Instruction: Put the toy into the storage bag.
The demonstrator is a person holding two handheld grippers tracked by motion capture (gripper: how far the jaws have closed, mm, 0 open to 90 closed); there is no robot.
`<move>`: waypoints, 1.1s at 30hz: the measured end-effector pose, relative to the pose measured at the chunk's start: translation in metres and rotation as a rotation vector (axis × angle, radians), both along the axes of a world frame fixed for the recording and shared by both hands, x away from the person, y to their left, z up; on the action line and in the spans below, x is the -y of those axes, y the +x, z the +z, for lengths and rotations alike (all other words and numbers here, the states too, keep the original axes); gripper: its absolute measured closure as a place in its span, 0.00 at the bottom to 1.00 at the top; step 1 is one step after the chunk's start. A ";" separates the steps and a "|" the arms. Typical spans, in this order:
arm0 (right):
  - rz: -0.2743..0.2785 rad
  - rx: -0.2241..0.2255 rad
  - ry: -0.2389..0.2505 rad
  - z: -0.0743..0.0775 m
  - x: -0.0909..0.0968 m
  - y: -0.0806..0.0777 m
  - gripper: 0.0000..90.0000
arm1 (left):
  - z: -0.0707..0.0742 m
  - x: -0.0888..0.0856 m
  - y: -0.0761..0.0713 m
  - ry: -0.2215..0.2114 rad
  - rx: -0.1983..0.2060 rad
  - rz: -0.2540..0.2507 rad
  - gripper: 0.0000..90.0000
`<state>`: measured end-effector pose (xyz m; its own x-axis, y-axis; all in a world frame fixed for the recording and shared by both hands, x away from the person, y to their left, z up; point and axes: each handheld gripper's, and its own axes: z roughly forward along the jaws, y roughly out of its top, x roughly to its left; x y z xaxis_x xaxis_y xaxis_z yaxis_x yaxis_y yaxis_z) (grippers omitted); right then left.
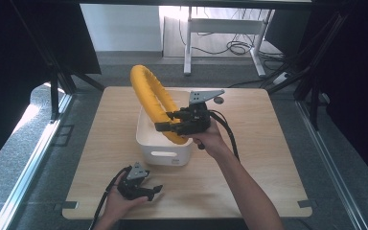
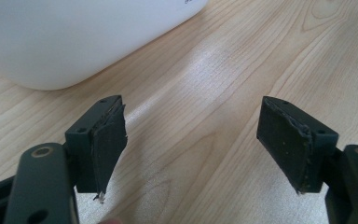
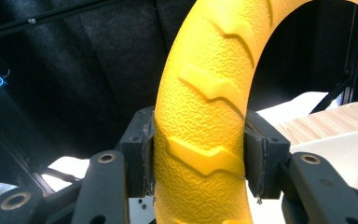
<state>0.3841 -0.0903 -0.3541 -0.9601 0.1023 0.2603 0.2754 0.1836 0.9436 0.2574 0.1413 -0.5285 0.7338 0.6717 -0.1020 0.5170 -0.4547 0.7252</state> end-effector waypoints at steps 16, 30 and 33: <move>0.004 -0.041 -0.002 -0.018 0.003 0.008 0.57 | 0.000 0.000 0.000 0.001 0.000 -0.003 0.27; -0.001 -0.059 0.000 -0.027 0.011 0.014 0.56 | 0.000 0.000 0.000 0.000 0.000 -0.003 0.27; -0.015 -0.036 -0.010 -0.027 0.014 0.012 0.56 | 0.000 0.001 0.000 0.000 0.002 -0.002 0.27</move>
<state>0.3962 -0.1044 -0.3809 -0.9485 0.1197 0.2932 0.3116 0.1882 0.9314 0.2571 0.1408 -0.5285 0.7350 0.6705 -0.1009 0.5151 -0.4554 0.7261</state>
